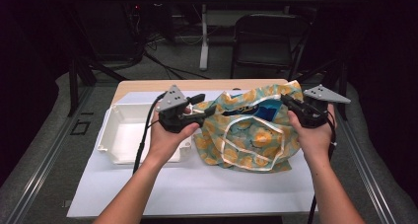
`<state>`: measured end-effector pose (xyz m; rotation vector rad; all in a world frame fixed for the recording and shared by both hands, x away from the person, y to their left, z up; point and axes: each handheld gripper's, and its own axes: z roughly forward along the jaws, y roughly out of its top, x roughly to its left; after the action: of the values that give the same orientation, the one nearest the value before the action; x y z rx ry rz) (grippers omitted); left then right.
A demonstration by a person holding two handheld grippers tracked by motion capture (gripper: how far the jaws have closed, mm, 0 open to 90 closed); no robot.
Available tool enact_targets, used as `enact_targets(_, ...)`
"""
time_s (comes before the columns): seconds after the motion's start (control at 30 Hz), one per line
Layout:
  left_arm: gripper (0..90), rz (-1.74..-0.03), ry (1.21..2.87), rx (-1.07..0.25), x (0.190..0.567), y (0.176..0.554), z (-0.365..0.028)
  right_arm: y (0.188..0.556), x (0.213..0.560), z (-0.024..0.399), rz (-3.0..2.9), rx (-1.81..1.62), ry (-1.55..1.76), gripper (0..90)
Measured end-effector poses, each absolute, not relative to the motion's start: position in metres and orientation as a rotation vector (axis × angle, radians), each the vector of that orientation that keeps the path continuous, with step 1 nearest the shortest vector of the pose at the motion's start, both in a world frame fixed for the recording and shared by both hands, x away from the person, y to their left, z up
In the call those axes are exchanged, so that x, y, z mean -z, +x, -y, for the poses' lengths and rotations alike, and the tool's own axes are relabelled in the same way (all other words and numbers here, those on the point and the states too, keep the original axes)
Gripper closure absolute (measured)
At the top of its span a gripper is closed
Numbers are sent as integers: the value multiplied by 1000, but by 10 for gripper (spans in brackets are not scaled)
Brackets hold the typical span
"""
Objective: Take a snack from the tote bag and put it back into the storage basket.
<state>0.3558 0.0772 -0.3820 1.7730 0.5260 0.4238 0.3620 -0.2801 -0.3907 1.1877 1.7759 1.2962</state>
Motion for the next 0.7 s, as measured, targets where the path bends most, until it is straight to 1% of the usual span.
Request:
enact_targets(0.1, 336, -524, 1823, -468, 386, 355, -61, 361, 392, 278, -1785, -1286, 1182, 900)
enact_targets(0.13, 319, -521, 1834, -471, 388, 357, -58, 361, 392, 277, -1783, -1290, 1179, 900)
enact_targets(0.17, 330, -522, 1845, -475, 388, 358, -55, 361, 392, 277, -1784, -1287, 1178, 900)
enact_targets(0.2, 379, -533, 1850, -490, 389, 359, -54, 360, 392, 277, -1788, -1288, 1175, 900)
enact_targets(0.23, 475, -550, 1860, -512, 388, 360, -53, 360, 392, 278, -1790, -1290, 1172, 900)
enact_targets(0.27, 589, -560, 1861, -518, 388, 362, -53, 360, 391, 278, -1790, -1285, 1167, 900)
enact_targets(0.33, 775, -550, 1835, -481, 385, 364, -58, 359, 390, 279, -1792, -1292, 1153, 900)
enact_targets(0.4, 858, -554, 1804, -432, 382, 369, -63, 359, 389, 280, -1788, -1297, 1145, 900)
enact_targets(0.43, 881, -564, 1780, -410, 380, 372, -67, 359, 388, 280, -1787, -1300, 1140, 900)
enact_targets(0.53, 896, -615, 1711, -351, 376, 383, -74, 359, 384, 279, -1791, -1295, 1124, 900)
enact_targets(0.6, 896, -670, 1707, -364, 375, 392, -74, 360, 382, 279, -1792, -1286, 1121, 900)
enact_targets(0.7, 896, -785, 1719, -336, 380, 409, -69, 365, 378, 278, -1789, -1272, 1139, 900)
